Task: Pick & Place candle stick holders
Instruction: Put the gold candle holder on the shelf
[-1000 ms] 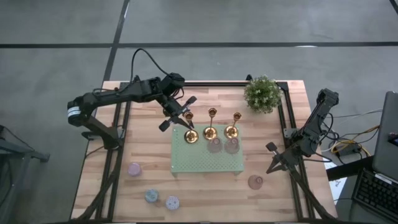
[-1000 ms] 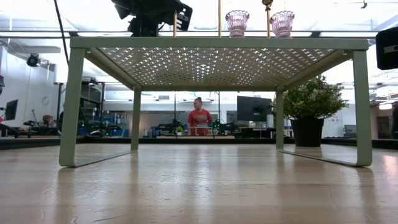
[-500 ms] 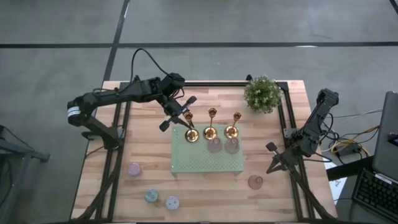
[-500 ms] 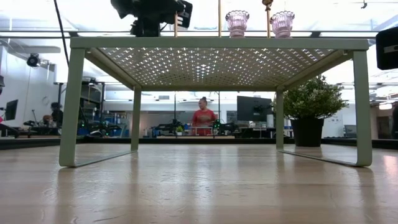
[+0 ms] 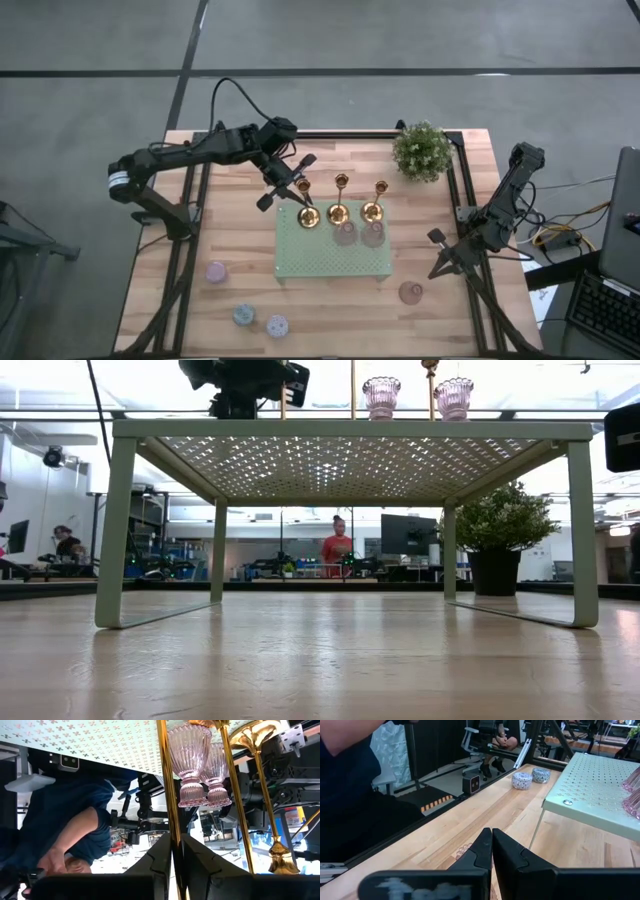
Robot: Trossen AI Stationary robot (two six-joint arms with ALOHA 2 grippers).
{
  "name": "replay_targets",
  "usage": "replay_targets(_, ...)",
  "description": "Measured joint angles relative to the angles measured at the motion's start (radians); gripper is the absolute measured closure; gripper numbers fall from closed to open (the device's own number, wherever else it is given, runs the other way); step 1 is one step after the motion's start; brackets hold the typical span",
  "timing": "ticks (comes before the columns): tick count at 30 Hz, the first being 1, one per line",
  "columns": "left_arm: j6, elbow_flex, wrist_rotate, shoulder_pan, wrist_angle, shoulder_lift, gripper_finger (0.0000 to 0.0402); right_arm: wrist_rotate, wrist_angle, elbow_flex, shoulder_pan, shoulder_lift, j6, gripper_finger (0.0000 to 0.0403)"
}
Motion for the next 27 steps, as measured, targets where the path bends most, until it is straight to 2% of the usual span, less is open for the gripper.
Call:
replay_targets(9,-0.009,-0.001,-0.015,0.008,0.031,0.000,0.0362,0.000,0.000,0.000,0.000,0.000,0.000,0.0394)
replay_targets(17,-0.115,-0.002,-0.030,0.008,0.030,0.001,0.0362,0.000,0.000,0.000,0.000,0.000,0.001,0.0394)
replay_targets(27,-0.125,-0.002,-0.055,0.008,0.035,0.001,0.0362,0.000,0.000,0.000,0.000,0.000,0.000,0.0394)
